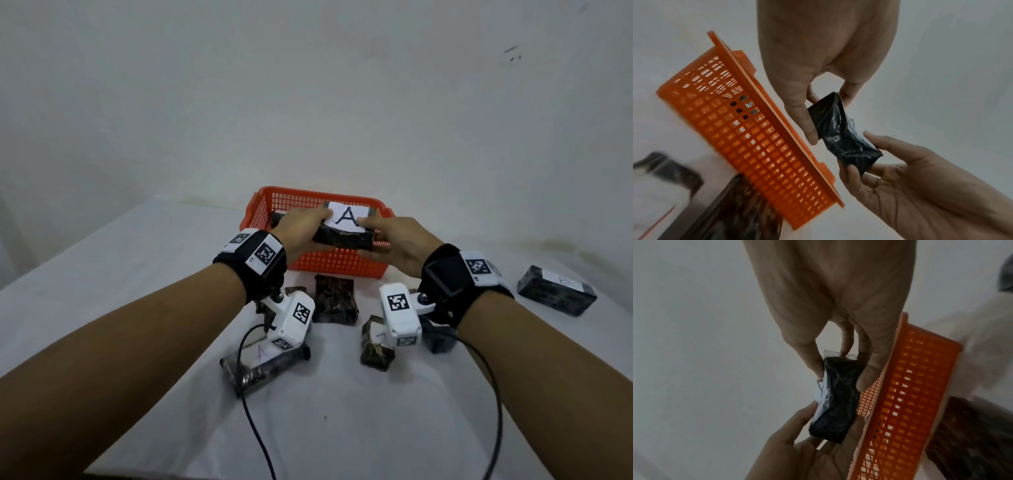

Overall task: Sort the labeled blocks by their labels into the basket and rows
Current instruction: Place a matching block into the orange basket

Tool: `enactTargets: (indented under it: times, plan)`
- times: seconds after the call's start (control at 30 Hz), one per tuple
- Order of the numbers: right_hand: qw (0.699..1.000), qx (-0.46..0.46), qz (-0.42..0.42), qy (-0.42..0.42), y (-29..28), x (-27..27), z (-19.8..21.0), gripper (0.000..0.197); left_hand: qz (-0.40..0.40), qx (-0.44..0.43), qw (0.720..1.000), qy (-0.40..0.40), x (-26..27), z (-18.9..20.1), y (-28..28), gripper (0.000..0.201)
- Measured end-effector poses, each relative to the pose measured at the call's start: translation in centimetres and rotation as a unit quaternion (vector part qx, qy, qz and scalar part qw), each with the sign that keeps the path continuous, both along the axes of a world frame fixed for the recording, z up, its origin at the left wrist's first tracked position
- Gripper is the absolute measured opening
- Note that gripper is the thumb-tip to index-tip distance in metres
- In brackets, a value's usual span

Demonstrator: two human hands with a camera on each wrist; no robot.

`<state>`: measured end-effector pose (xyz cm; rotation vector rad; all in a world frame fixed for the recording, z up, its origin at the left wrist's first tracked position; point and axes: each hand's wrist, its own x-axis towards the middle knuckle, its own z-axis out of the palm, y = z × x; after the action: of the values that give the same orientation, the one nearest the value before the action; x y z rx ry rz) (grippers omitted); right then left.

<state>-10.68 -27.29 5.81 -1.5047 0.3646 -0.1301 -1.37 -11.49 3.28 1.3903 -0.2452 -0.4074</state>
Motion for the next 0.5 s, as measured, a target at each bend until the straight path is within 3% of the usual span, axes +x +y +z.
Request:
enactTargets:
  times: [0.13,0.3,0.5]
  plan:
    - [0.999,-0.022,-0.023,0.0,-1.0,4.7,1.6,0.02,0.012,0.063,0.998,-0.009,3.9,2.6,-0.6,0.025]
    - [0.996,-0.074,-0.045,0.015,-2.4,11.2,3.1,0.028,-0.003,0.148,0.989,-0.009,9.3,5.8,-1.8,0.013]
    - [0.985,-0.155,-0.056,0.048,-4.7,18.4,1.2,0.03,-0.011,0.268,0.963,-0.026,15.7,4.4,-3.6,0.015]
